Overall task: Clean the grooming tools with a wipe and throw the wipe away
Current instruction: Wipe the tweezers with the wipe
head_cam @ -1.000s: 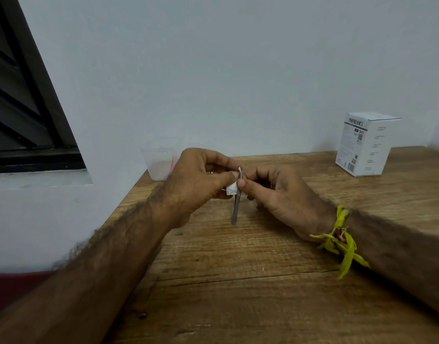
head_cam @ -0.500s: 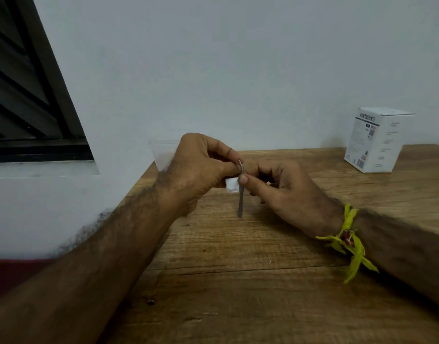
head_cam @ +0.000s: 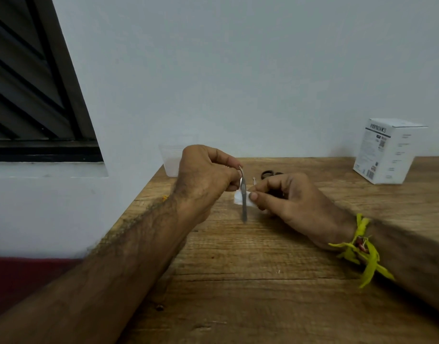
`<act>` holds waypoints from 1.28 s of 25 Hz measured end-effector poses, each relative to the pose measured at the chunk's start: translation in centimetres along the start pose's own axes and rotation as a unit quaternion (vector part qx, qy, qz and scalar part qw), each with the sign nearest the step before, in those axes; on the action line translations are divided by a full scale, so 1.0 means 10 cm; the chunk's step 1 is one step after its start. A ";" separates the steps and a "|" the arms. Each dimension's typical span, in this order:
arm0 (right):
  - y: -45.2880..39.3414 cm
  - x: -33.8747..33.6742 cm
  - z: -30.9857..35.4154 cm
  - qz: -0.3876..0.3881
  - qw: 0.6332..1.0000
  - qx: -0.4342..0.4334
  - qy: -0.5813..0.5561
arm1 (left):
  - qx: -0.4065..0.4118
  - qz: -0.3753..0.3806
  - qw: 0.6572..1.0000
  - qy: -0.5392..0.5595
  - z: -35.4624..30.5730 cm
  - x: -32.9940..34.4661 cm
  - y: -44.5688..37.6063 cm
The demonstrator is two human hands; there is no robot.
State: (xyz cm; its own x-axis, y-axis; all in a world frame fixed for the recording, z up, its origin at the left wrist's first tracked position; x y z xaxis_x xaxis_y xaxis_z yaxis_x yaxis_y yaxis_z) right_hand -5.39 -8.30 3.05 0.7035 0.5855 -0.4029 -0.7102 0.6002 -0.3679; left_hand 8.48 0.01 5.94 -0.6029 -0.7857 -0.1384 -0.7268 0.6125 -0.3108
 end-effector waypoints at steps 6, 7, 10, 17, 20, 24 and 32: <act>-0.03 0.02 -0.05 0.007 1.000 0.016 -0.019 | -0.012 -0.012 1.000 0.005 0.02 -0.02 0.01; -0.03 0.03 -0.05 0.009 1.000 0.015 -0.014 | -0.017 -0.014 1.000 0.008 0.03 -0.01 0.02; -0.03 -0.03 -0.08 -0.015 0.998 0.043 -0.052 | -0.021 -0.011 1.000 0.014 0.03 0.02 0.05; -0.01 -0.03 -0.06 -0.003 0.998 0.046 -0.031 | -0.018 -0.007 1.000 0.010 0.04 0.02 0.03; 0.00 -0.01 -0.02 0.017 1.000 0.014 0.002 | -0.019 -0.003 1.000 0.011 0.05 0.03 0.03; 0.00 -0.06 -0.04 -0.005 1.000 0.011 -0.024 | -0.044 0.009 0.998 0.034 0.08 0.04 0.04; -0.05 -0.10 -0.19 -0.067 0.975 0.097 -0.188 | -0.033 0.006 0.999 0.030 0.06 0.07 0.04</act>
State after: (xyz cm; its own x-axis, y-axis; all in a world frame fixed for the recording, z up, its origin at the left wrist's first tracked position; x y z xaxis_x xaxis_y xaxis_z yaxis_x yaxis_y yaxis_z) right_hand -5.83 -10.25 2.03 0.7749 0.6319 -0.0140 -0.6193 0.7546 -0.2168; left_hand 7.97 -0.31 5.21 -0.6285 -0.7732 -0.0846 -0.7386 0.6274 -0.2467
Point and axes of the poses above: each hand's wrist, its own y-axis away from the middle knuckle, its own x-axis out of the palm, z = x × y, the point moved 7 cm from there along -y, towards the middle knuckle, and after that the axes turned 4 degrees about -z, right-handed, at the moved point
